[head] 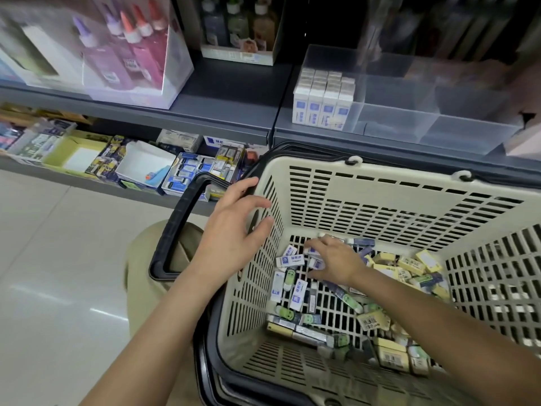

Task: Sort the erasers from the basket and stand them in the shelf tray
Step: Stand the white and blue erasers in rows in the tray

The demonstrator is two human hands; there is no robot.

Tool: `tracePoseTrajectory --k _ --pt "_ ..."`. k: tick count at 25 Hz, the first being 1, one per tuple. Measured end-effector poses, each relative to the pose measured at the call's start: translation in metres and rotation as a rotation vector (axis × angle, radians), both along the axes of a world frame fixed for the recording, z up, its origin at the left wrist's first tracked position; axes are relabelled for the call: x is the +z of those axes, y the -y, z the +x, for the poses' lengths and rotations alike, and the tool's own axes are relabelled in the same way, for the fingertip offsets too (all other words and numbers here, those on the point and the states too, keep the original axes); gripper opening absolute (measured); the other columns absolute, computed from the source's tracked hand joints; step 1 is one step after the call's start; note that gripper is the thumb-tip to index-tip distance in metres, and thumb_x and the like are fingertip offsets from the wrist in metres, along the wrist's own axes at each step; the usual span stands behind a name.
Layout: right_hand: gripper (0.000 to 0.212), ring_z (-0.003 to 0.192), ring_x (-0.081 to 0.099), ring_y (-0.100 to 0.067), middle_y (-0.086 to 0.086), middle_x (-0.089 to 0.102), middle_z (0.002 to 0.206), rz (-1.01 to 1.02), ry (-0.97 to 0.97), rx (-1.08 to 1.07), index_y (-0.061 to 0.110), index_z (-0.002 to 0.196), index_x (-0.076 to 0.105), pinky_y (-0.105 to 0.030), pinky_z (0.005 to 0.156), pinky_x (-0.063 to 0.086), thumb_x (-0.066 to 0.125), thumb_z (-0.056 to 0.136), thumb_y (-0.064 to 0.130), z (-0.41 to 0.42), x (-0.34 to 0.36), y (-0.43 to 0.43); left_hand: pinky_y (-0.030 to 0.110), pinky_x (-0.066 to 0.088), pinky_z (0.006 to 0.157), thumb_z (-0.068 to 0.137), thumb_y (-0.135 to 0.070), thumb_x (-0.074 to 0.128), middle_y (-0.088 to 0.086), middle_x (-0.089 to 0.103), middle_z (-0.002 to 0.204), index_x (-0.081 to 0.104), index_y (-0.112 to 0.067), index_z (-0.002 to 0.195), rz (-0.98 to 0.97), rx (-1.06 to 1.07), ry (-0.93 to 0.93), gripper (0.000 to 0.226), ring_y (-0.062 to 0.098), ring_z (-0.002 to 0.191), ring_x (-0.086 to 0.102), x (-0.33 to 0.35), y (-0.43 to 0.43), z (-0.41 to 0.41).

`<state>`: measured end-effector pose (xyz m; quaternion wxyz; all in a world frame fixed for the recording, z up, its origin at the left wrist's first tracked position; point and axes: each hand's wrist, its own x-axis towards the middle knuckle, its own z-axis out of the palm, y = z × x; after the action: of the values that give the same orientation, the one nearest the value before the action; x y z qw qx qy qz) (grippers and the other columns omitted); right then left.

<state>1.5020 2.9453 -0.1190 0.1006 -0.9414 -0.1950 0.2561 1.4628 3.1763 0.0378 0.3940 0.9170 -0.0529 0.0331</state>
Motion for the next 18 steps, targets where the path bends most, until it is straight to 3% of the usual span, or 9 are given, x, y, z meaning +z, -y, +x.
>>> tracePoseTrajectory --k 3,13,18 --pt "0.079 0.117 0.044 -0.027 -0.007 0.041 0.126 0.037 -0.069 -0.059 0.032 0.143 0.024 -0.035 0.091 0.042 0.066 0.078 0.051 0.003 0.004 -0.007 0.027 0.027 0.107 0.087 -0.026 0.062 -0.020 0.033 0.133 0.064 -0.024 0.107 0.008 -0.009 -0.001 0.021 -0.002 0.128 0.030 0.000 0.001 0.000" --pt "0.066 0.109 0.051 -0.031 -0.011 0.044 0.124 -0.039 -0.068 -0.130 0.023 0.131 0.038 -0.036 0.082 0.049 0.069 0.076 0.040 0.002 0.004 -0.019 0.026 0.025 0.105 0.086 -0.026 0.061 -0.021 0.033 0.132 0.064 -0.024 0.105 -0.013 0.004 -0.008 0.018 0.001 0.128 0.032 0.001 0.001 0.001" --pt "0.061 0.085 0.055 -0.022 -0.010 0.046 0.121 0.060 -0.129 -0.177 0.023 0.125 0.040 -0.030 0.071 0.047 0.070 0.073 0.032 -0.003 0.015 -0.011 0.027 0.023 0.108 0.088 -0.022 0.060 -0.009 0.038 0.138 0.064 -0.020 0.109 0.056 0.029 -0.004 0.021 0.013 0.132 0.031 0.009 0.005 -0.004"
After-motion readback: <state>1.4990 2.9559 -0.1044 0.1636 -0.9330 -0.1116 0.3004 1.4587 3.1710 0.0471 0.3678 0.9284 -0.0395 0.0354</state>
